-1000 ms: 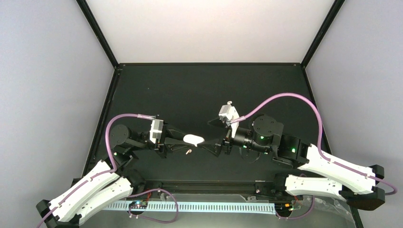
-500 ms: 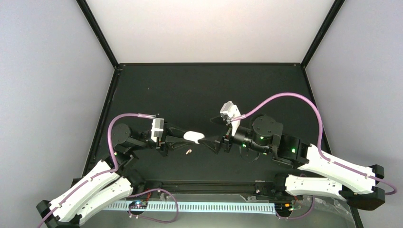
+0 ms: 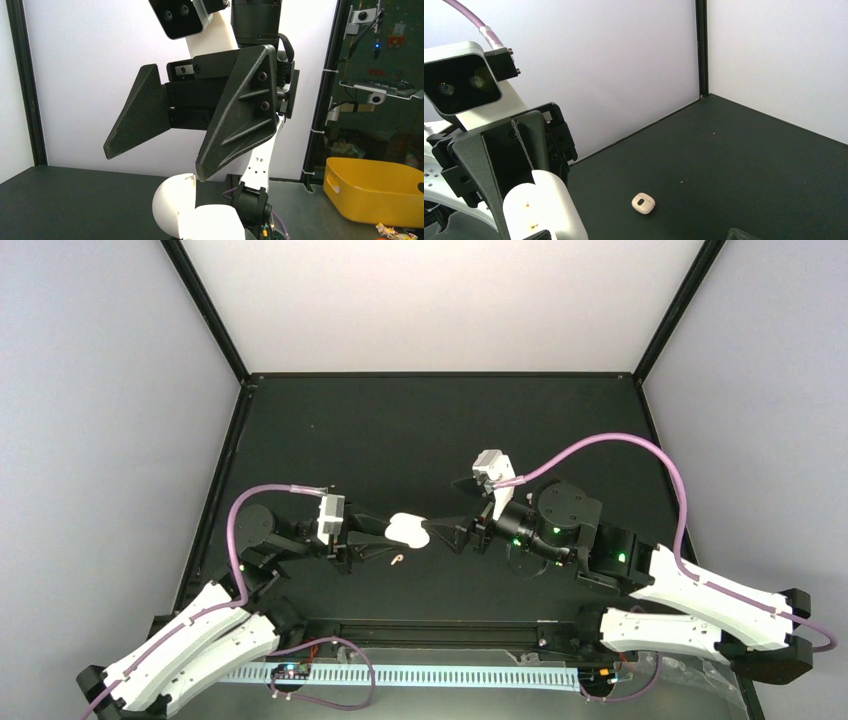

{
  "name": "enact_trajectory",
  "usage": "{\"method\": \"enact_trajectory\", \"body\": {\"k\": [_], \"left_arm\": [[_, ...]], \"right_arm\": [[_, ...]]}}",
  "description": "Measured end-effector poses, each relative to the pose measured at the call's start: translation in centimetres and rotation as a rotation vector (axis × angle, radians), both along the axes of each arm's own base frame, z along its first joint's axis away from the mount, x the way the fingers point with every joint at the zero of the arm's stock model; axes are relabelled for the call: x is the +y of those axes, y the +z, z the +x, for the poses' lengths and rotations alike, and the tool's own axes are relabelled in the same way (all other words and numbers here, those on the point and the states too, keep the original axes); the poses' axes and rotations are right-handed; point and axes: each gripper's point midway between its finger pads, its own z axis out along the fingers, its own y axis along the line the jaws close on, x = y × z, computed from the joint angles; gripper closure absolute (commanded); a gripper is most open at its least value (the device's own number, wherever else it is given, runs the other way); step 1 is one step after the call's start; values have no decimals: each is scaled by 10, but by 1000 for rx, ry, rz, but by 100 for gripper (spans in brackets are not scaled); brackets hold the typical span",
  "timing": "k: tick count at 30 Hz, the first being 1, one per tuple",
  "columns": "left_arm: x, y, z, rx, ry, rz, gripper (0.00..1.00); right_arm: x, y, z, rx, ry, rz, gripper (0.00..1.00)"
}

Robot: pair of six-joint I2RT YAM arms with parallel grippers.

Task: Insert the wireless bluetooth earbuds into the charging case
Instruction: Open the charging case.

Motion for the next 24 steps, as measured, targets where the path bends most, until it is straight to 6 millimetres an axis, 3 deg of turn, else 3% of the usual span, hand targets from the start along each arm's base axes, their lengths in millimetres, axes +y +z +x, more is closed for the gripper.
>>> {"method": "enact_trajectory", "body": {"k": [11,13,15,18,20,24], "left_arm": [[6,-1,4,2,55,-21,98],[9,0,5,-2,75,-33,98],[13,3,3,-8,89,-48,98],[20,10,0,-20,105,-74,99],[24,14,-2,-26,116,-91,98],[32,19,-6,-42,134,-113,98]], "right_arm": [[-11,13,-3,-8,-7,46,10],[-17,12,6,9,-54,51,12],[-33,7,33,55,-164,56,13],[-75,-14,85,150,-389,77,14],[-103,-44,110,231,-525,74,15],[-127,-111,125,362,-665,13,15]]}}
